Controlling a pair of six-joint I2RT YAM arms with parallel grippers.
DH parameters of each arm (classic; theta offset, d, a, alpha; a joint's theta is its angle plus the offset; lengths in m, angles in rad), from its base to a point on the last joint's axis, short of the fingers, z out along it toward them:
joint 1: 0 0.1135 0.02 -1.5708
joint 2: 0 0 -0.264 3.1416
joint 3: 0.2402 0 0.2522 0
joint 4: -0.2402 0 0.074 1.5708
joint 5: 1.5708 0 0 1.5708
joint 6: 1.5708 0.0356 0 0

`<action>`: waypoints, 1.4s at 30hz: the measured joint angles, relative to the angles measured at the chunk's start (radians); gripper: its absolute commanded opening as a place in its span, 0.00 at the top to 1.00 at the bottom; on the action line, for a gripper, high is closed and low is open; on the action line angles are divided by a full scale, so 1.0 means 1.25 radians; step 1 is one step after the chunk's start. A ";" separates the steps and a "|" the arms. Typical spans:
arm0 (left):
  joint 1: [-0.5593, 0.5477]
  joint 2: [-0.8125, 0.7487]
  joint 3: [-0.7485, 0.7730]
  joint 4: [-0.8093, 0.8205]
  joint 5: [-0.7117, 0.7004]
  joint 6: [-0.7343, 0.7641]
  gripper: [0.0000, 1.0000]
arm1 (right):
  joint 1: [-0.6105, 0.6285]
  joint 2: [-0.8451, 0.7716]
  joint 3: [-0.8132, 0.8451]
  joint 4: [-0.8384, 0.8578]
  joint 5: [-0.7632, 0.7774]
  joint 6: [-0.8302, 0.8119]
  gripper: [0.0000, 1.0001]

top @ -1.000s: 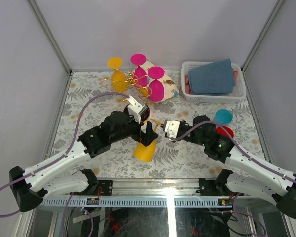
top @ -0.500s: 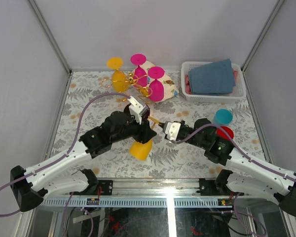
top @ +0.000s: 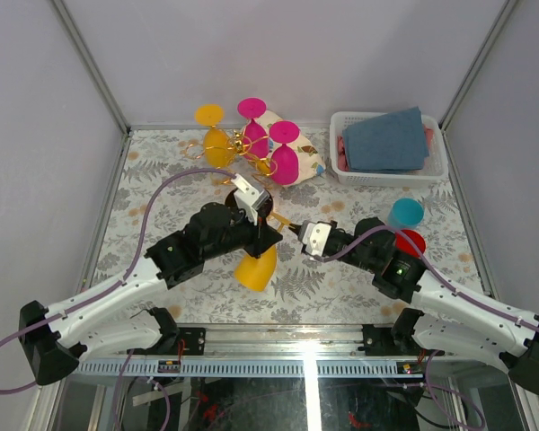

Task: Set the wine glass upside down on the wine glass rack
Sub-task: Turn the wine glass upside down at the wine rack.

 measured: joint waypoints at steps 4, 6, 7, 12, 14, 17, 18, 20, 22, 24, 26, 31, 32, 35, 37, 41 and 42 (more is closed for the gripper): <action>0.000 -0.008 -0.010 0.014 -0.003 -0.005 1.00 | 0.001 0.000 -0.003 0.002 0.000 0.004 0.99; 0.000 -0.014 -0.013 0.016 -0.004 -0.006 1.00 | 0.002 0.000 -0.003 0.005 0.000 0.007 0.97; 0.000 -0.017 -0.014 0.017 -0.006 -0.005 1.00 | 0.002 0.000 -0.003 0.007 0.000 0.009 0.96; 0.000 -0.029 -0.014 0.017 -0.024 -0.006 1.00 | 0.004 0.000 -0.003 0.018 0.000 0.021 0.85; 0.000 -0.034 -0.017 0.020 -0.030 -0.006 1.00 | 0.003 0.001 -0.003 0.022 0.000 0.027 0.81; 0.000 -0.040 -0.019 0.019 -0.043 -0.004 1.00 | 0.003 0.002 -0.003 0.028 0.001 0.031 0.75; 0.000 -0.041 -0.019 0.020 -0.048 -0.003 1.00 | 0.003 0.002 -0.003 0.030 0.001 0.033 0.73; 0.000 -0.041 -0.020 0.019 -0.054 -0.001 1.00 | 0.003 0.002 -0.003 0.035 0.001 0.036 0.69; 0.000 -0.041 -0.022 0.020 -0.054 0.002 1.00 | 0.003 0.003 -0.003 0.039 0.001 0.037 0.66; 0.000 -0.041 -0.028 0.023 -0.054 0.006 1.00 | 0.003 0.004 -0.003 0.038 0.001 0.039 0.60; 0.000 -0.041 -0.034 0.023 -0.053 0.012 1.00 | 0.003 0.004 -0.003 0.039 0.000 0.041 0.52; 0.001 -0.041 -0.036 0.026 -0.052 0.022 1.00 | 0.003 -0.010 -0.012 0.038 -0.006 0.043 0.38; 0.001 -0.041 -0.036 0.026 -0.051 0.023 1.00 | 0.003 -0.016 -0.015 0.038 -0.009 0.042 0.37; 0.006 -0.041 -0.036 0.027 -0.048 0.029 1.00 | 0.003 -0.031 -0.020 0.038 -0.019 0.042 0.35; 0.010 -0.041 -0.036 0.029 -0.047 0.032 1.00 | 0.003 -0.040 -0.020 0.035 -0.021 0.042 0.34; 0.016 -0.048 -0.039 0.032 -0.043 0.036 1.00 | 0.003 -0.058 -0.023 0.031 -0.028 0.042 0.33; 0.017 -0.056 -0.044 0.034 -0.041 0.037 1.00 | 0.003 -0.064 -0.025 0.031 -0.033 0.042 0.33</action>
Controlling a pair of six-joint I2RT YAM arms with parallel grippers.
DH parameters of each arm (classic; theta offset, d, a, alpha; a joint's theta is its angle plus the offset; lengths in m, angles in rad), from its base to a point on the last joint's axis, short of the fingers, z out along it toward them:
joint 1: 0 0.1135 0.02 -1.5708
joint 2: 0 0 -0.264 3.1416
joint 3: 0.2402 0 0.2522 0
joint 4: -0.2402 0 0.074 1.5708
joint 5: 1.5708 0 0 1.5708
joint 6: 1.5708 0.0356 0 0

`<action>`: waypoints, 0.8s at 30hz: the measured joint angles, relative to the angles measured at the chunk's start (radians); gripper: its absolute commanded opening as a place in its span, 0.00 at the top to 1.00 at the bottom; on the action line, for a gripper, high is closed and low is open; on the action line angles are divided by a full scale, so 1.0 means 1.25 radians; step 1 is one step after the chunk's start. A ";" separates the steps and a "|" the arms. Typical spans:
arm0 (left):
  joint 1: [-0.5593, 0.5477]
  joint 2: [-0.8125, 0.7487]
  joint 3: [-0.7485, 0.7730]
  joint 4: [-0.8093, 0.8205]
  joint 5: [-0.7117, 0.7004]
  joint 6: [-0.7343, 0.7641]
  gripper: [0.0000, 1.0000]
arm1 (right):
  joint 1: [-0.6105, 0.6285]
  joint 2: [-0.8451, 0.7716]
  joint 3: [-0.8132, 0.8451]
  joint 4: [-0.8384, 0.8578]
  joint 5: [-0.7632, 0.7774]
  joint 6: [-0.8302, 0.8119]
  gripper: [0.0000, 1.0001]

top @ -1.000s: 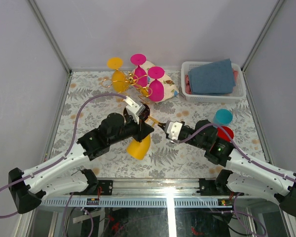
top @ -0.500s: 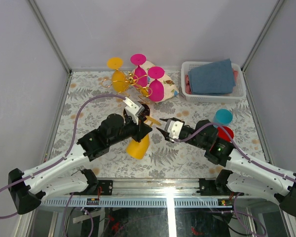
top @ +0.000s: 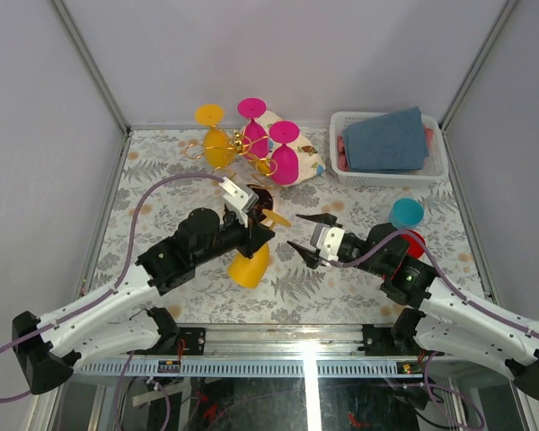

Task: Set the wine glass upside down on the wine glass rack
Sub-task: Turn the wine glass upside down at the wine rack.

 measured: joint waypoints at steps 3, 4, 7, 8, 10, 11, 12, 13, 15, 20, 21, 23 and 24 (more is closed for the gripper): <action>0.001 -0.034 -0.027 0.020 0.003 0.002 1.00 | 0.000 -0.017 -0.009 0.001 -0.013 0.001 0.33; 0.001 -0.048 -0.037 0.027 0.002 0.001 1.00 | 0.000 -0.021 -0.011 0.001 -0.016 0.002 0.33; 0.001 -0.092 -0.066 0.044 -0.002 0.001 1.00 | 0.000 -0.034 -0.023 0.003 -0.032 0.005 0.33; 0.001 -0.105 -0.073 0.052 -0.005 0.001 1.00 | 0.000 -0.038 -0.025 0.004 -0.036 0.006 0.33; 0.001 -0.125 -0.087 0.070 -0.014 0.000 1.00 | 0.000 -0.040 -0.028 0.007 -0.045 0.008 0.33; 0.002 -0.137 -0.096 0.079 -0.018 -0.002 1.00 | 0.000 -0.040 -0.028 0.008 -0.049 0.009 0.33; 0.002 -0.147 -0.104 0.088 -0.020 -0.005 1.00 | 0.000 -0.040 -0.028 0.008 -0.051 0.009 0.33; 0.002 -0.157 -0.112 0.093 -0.023 -0.006 1.00 | 0.000 -0.040 -0.028 0.008 -0.051 0.009 0.33; 0.005 -0.171 -0.122 0.102 -0.030 -0.010 1.00 | 0.000 -0.040 -0.028 0.007 -0.052 0.009 0.33; 0.010 -0.189 -0.130 0.120 -0.044 -0.013 1.00 | 0.000 -0.038 -0.028 0.007 -0.052 0.012 0.33; 0.011 -0.191 -0.130 0.122 -0.047 -0.013 1.00 | 0.000 -0.036 -0.028 0.007 -0.052 0.013 0.33; 0.013 -0.198 -0.133 0.126 -0.054 -0.011 1.00 | 0.000 -0.032 -0.028 0.007 -0.052 0.014 0.33; 0.015 -0.206 -0.139 0.130 -0.057 -0.010 1.00 | 0.000 -0.030 -0.028 0.007 -0.051 0.015 0.33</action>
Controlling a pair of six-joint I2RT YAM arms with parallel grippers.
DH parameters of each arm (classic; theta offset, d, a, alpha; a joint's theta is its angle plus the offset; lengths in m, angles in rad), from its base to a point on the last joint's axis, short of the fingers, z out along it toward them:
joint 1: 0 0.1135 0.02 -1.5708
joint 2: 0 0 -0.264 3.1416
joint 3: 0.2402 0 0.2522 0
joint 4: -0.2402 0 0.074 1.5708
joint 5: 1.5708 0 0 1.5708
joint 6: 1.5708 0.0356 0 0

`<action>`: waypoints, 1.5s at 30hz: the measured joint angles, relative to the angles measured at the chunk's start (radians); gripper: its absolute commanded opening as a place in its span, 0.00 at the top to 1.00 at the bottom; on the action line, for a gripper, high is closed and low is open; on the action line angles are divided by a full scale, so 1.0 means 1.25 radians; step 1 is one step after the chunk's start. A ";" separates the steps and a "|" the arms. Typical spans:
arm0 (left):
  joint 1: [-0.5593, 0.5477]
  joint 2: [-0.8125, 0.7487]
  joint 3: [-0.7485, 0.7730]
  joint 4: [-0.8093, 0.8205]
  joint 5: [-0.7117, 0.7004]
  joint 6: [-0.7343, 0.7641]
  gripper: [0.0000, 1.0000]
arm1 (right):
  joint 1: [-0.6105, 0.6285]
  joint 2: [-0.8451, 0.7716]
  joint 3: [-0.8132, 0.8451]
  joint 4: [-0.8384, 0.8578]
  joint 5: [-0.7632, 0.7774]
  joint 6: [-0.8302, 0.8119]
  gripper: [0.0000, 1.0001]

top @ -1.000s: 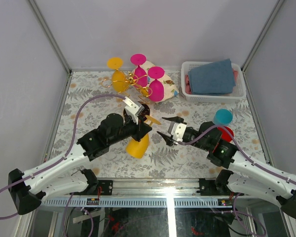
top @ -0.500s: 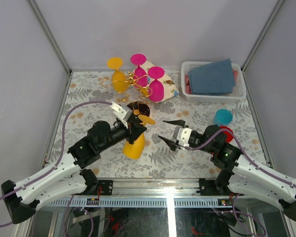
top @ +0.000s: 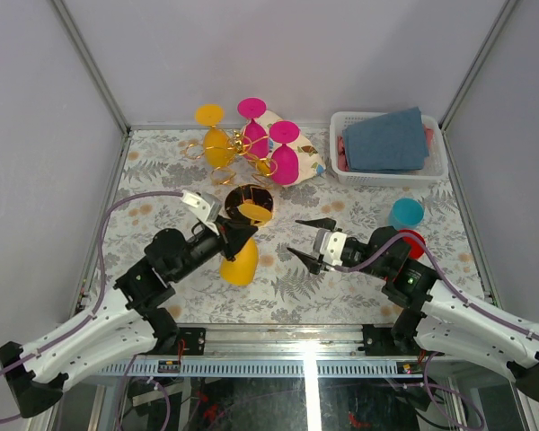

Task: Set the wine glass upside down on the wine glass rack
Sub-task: Turn the wine glass upside down at the wine rack.

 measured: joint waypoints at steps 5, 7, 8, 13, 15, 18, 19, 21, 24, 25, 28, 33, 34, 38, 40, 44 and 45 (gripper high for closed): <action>0.029 -0.058 -0.040 0.014 -0.023 0.011 1.00 | 0.000 0.008 0.000 0.000 0.002 0.000 0.32; 0.038 -0.074 -0.048 0.022 -0.029 0.014 1.00 | 0.000 0.009 0.000 -0.001 0.005 -0.001 0.32; 0.041 -0.079 -0.050 0.027 -0.030 0.016 1.00 | 0.000 0.009 0.000 -0.001 0.008 -0.001 0.32; 0.049 -0.101 -0.060 0.055 -0.044 0.023 1.00 | 0.000 0.009 0.000 0.000 0.024 -0.001 0.32; 0.049 -0.110 -0.066 0.064 -0.059 0.025 1.00 | 0.000 0.007 -0.002 0.000 0.030 -0.001 0.32; 0.049 -0.120 -0.070 0.078 -0.089 0.031 1.00 | 0.000 0.002 -0.010 -0.001 0.042 -0.001 0.32; 0.049 -0.121 -0.070 0.083 -0.100 0.034 1.00 | 0.000 -0.001 -0.013 0.000 0.046 -0.001 0.32; 0.049 -0.113 -0.064 0.086 -0.113 0.042 1.00 | 0.000 -0.004 -0.017 -0.001 0.050 -0.001 0.32; 0.049 -0.066 -0.034 0.084 -0.107 0.051 1.00 | 0.000 -0.005 -0.020 0.000 0.052 -0.001 0.32; 0.049 -0.055 -0.028 0.084 -0.098 0.053 1.00 | 0.000 -0.005 -0.021 0.000 0.052 -0.001 0.32; 0.049 -0.031 -0.027 0.093 -0.069 0.053 1.00 | 0.000 -0.005 -0.024 0.000 0.052 0.000 0.32; 0.049 -0.033 -0.063 0.215 -0.057 0.059 1.00 | 0.000 -0.004 -0.028 0.000 0.051 0.002 0.32; 0.049 -0.033 -0.074 0.247 -0.057 0.063 1.00 | 0.000 -0.004 -0.028 0.000 0.051 0.003 0.32; 0.049 -0.005 -0.101 0.360 -0.036 0.091 1.00 | 0.000 0.001 -0.028 0.000 0.049 0.007 0.32; 0.049 0.018 -0.101 0.405 -0.020 0.106 1.00 | 0.000 0.004 -0.028 0.000 0.048 0.009 0.32; 0.049 0.068 -0.101 0.474 0.010 0.132 1.00 | 0.000 0.005 -0.028 -0.001 0.043 0.015 0.32; 0.049 0.077 -0.103 0.491 0.014 0.137 1.00 | 0.000 0.005 -0.028 -0.002 0.042 0.018 0.32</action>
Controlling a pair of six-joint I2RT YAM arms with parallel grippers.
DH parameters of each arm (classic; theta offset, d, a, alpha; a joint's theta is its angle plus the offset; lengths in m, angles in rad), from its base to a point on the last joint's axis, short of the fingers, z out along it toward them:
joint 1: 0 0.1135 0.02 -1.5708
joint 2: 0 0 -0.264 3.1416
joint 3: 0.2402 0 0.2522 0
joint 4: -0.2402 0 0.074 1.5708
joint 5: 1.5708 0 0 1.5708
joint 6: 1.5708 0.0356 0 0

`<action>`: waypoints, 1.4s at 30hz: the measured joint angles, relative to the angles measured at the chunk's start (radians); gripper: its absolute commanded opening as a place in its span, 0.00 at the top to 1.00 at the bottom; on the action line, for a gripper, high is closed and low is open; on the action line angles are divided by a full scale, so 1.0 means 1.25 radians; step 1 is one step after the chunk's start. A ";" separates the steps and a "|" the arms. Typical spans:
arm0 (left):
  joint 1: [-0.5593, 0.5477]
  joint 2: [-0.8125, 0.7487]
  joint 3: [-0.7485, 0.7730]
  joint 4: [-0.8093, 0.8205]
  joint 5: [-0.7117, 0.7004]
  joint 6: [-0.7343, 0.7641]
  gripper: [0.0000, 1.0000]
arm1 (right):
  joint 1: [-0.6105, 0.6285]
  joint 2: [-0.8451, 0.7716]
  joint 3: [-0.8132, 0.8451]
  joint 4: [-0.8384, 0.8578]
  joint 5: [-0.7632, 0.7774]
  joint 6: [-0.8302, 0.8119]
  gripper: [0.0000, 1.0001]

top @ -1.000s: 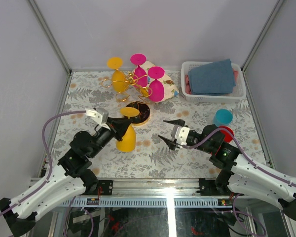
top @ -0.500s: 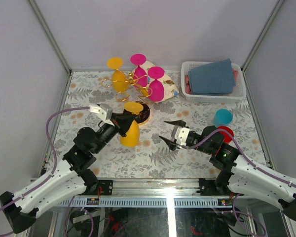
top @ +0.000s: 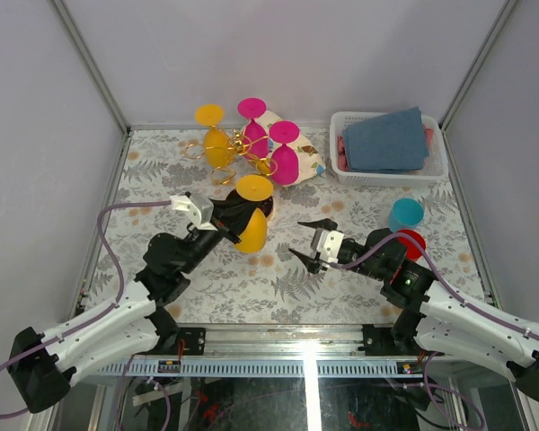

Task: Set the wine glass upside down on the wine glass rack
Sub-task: Turn the wine glass upside down at the wine rack.

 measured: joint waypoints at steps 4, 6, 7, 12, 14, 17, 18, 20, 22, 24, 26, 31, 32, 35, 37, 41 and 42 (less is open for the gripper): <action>0.000 0.020 -0.016 0.063 0.000 0.026 1.00 | 0.000 0.000 0.000 -0.008 -0.001 0.007 0.32; 0.000 0.030 -0.024 0.082 -0.005 0.042 1.00 | 0.000 0.000 0.000 -0.012 -0.002 0.010 0.32; 0.000 0.035 -0.025 0.085 -0.006 0.049 1.00 | 0.000 0.000 0.000 -0.015 -0.003 0.011 0.32; 0.005 0.062 -0.034 0.122 -0.007 0.071 1.00 | 0.000 0.000 0.000 -0.024 -0.014 0.018 0.33; 0.009 0.071 -0.053 0.167 -0.006 0.072 1.00 | 0.000 0.000 0.000 -0.026 -0.019 0.022 0.33; 0.022 0.102 -0.078 0.239 -0.004 0.071 1.00 | 0.000 0.001 0.000 -0.037 -0.022 0.030 0.33; 0.027 0.117 -0.084 0.264 -0.002 0.070 1.00 | 0.000 0.001 0.000 -0.041 -0.022 0.031 0.33; 0.034 0.144 -0.094 0.306 0.002 0.068 1.00 | 0.000 0.001 0.000 -0.048 -0.023 0.036 0.33; 0.042 0.171 -0.099 0.346 0.008 0.065 1.00 | 0.000 0.001 0.000 -0.053 -0.025 0.038 0.33; 0.048 0.192 -0.100 0.377 0.019 0.063 1.00 | 0.000 0.001 0.000 -0.055 -0.029 0.040 0.33; 0.053 0.203 -0.100 0.405 0.034 0.063 1.00 | 0.000 0.001 0.000 -0.056 -0.034 0.043 0.33; 0.063 0.213 -0.100 0.451 0.090 0.081 1.00 | 0.000 0.001 0.000 -0.060 -0.034 0.049 0.32; 0.063 0.212 -0.100 0.451 0.103 0.088 1.00 | 0.000 0.001 0.000 -0.060 -0.034 0.050 0.32; 0.063 0.209 -0.100 0.447 0.124 0.105 1.00 | 0.000 0.001 0.000 -0.060 -0.029 0.051 0.31; 0.063 0.209 -0.100 0.450 0.124 0.110 1.00 | 0.000 0.001 0.000 -0.062 -0.024 0.051 0.31; 0.064 0.222 -0.100 0.466 0.113 0.111 1.00 | 0.000 0.001 0.000 -0.065 -0.018 0.052 0.31; 0.064 0.227 -0.100 0.472 0.108 0.110 1.00 | 0.000 0.001 0.000 -0.065 -0.018 0.052 0.32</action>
